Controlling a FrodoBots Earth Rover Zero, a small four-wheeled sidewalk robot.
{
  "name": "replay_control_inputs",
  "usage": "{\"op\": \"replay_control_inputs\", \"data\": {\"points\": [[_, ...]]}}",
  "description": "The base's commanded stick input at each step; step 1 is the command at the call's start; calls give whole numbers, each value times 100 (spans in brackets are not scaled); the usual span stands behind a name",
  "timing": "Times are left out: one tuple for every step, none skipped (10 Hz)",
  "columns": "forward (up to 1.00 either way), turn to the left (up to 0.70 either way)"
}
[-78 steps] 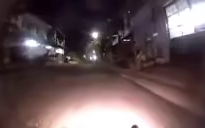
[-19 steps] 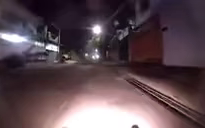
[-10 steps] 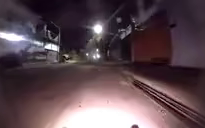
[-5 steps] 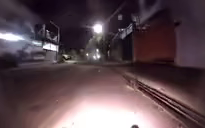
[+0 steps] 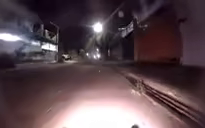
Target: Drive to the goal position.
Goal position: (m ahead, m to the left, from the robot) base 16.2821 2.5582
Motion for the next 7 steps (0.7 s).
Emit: {"op": "replay_control_inputs", "data": {"points": [[70,0],[70,0],[70,0],[70,0],[70,0],[70,0],[70,0]]}}
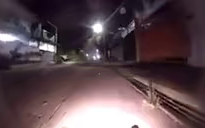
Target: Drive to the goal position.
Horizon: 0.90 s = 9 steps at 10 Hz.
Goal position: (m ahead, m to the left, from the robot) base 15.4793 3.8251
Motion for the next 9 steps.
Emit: {"op": "replay_control_inputs", "data": {"points": [[70,0],[70,0],[70,0],[70,0],[70,0],[70,0],[70,0],[70,0],[70,0]]}}
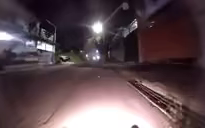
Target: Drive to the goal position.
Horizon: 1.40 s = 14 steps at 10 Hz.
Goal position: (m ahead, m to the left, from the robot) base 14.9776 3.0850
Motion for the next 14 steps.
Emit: {"op": "replay_control_inputs", "data": {"points": [[70,0],[70,0],[70,0],[70,0],[70,0],[70,0],[70,0],[70,0],[70,0],[70,0],[70,0],[70,0],[70,0],[70,0]]}}
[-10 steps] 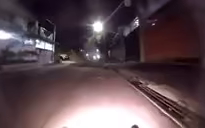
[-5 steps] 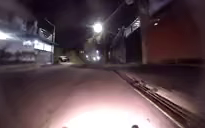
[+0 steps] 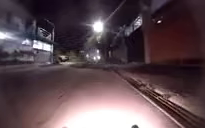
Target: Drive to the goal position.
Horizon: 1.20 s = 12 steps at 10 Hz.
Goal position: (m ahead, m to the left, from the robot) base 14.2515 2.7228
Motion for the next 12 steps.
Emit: {"op": "replay_control_inputs", "data": {"points": [[70,0],[70,0],[70,0],[70,0],[70,0],[70,0],[70,0],[70,0],[70,0],[70,0],[70,0],[70,0]]}}
